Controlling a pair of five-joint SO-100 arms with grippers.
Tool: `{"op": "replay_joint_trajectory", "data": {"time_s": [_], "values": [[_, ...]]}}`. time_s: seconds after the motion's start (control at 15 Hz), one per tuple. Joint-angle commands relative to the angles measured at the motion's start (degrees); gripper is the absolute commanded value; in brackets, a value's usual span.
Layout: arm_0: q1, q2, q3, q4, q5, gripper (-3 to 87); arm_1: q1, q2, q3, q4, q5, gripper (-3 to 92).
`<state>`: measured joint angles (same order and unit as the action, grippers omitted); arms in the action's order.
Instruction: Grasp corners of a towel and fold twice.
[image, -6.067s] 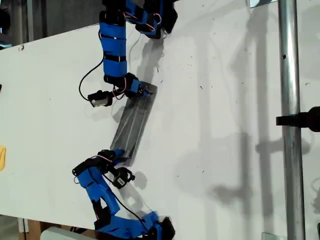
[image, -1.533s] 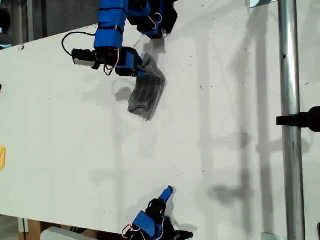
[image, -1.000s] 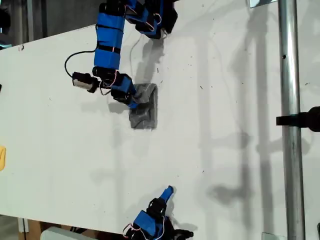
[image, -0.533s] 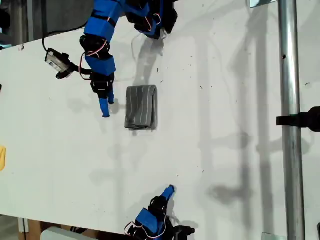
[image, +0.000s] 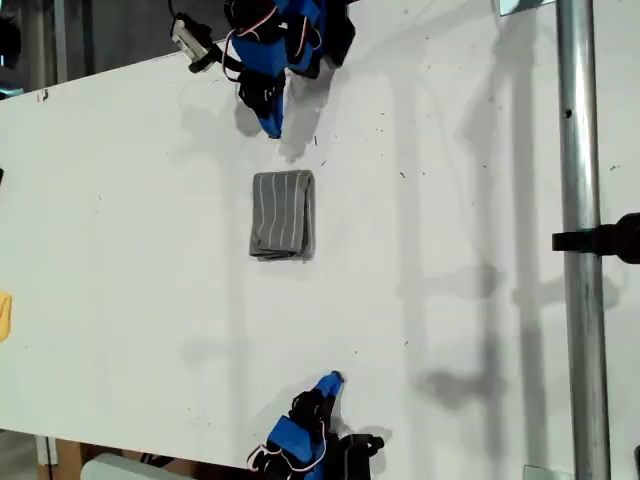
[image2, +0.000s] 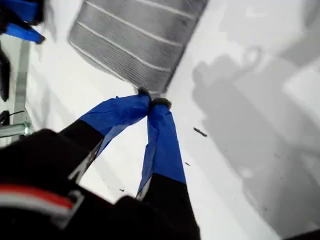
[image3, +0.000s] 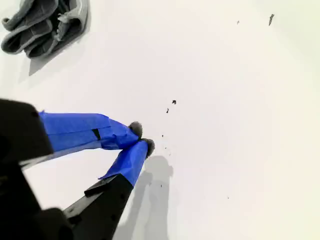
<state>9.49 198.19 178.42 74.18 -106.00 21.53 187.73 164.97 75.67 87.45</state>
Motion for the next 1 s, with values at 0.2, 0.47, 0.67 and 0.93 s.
{"op": "replay_joint_trajectory", "data": {"time_s": [0.2, 0.47, 0.67, 0.93], "values": [[-16.0, 0.5, 0.3, 0.2, 44.2, -0.5, -2.1, 0.5, 0.4, 5.4, -1.4, 4.8], [-16.1, 0.5, 0.3, -0.1, 49.0, -0.7, -3.2, 0.5, 0.4, 5.4, -1.4, 4.8], [-16.2, 0.5, 0.3, -0.1, 49.0, -0.7, -3.5, 0.5, 0.4, 5.4, -1.4, 4.8], [-16.2, 0.5, 0.3, -0.1, 49.0, -0.7, -3.7, 0.5, 0.4, 5.4, -1.4, 4.8]]}}
